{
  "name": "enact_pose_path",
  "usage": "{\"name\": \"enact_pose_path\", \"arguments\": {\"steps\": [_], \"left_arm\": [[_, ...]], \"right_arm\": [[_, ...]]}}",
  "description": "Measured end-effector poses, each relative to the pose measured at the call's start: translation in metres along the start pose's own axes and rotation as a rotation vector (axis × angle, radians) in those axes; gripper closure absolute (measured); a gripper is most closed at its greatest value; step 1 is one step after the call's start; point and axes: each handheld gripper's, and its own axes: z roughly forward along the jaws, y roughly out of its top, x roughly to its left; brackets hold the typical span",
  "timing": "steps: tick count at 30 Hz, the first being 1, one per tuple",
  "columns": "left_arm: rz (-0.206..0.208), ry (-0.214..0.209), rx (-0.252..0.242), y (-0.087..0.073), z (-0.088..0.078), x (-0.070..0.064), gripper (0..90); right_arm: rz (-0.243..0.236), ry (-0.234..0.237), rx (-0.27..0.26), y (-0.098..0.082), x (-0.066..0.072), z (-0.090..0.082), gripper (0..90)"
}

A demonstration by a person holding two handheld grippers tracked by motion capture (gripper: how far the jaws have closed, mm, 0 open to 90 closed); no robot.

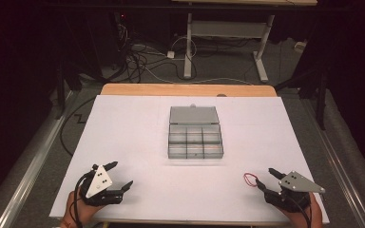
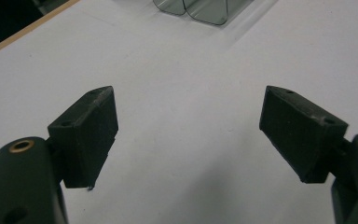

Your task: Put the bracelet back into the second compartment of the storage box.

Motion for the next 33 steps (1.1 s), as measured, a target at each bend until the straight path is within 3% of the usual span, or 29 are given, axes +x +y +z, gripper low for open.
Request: {"name": "enact_pose_path", "arguments": {"steps": [6, 7, 9, 11, 13, 16, 17, 20, 23, 25, 27, 28, 33], "left_arm": [[-0.014, -0.004, -0.016, 0.000, 0.005, -0.001, 18.6], [-0.001, -0.010, 0.007, 0.000, 0.004, 0.000, 18.7], [-0.012, -0.013, 0.007, 0.000, 0.004, 0.002, 18.7], [-0.024, -0.013, 0.000, 0.000, 0.003, 0.003, 18.7], [-0.012, -0.016, -0.001, 0.000, 0.003, 0.002, 18.7], [-0.009, -0.025, 0.006, -0.001, 0.004, 0.003, 18.7], [-0.023, -0.028, -0.011, -0.002, 0.006, 0.003, 18.7], [-0.022, -0.031, 0.021, -0.002, 0.010, 0.006, 18.7], [-0.031, -0.024, -0.001, -0.001, 0.012, 0.005, 19.1], [-0.017, -0.033, 0.024, -0.001, 0.012, 0.006, 19.1], [-0.028, -0.031, 0.006, -0.001, 0.014, 0.004, 19.1], [-0.016, -0.037, 0.030, -0.001, 0.014, 0.004, 19.1], [-0.024, -0.035, 0.002, -0.001, 0.012, 0.002, 19.2]], "right_arm": [[0.008, 0.056, 0.077, 0.002, -0.006, 0.013, 50.7], [0.007, 0.061, 0.092, 0.003, -0.007, 0.017, 51.9], [0.011, 0.058, 0.119, 0.006, -0.009, 0.026, 57.0], [0.034, 0.073, 0.142, 0.006, -0.011, 0.034, 60.5], [0.048, 0.077, 0.199, 0.002, -0.013, 0.042, 63.4], [0.068, 0.092, 0.198, 0.002, -0.015, 0.042, 65.3], [0.072, 0.093, 0.199, 0.002, -0.015, 0.043, 66.7], [0.083, 0.106, 0.207, 0.003, -0.017, 0.044, 71.3], [0.103, 0.111, 0.212, 0.004, -0.020, 0.045, 82.0], [0.090, 0.110, 0.212, 0.004, -0.022, 0.045, 87.4], [0.065, 0.100, 0.217, 0.005, -0.020, 0.045, 87.5], [0.045, 0.096, 0.220, 0.006, -0.019, 0.045, 87.6], [0.029, 0.085, 0.216, 0.007, -0.019, 0.043, 87.8]]}}
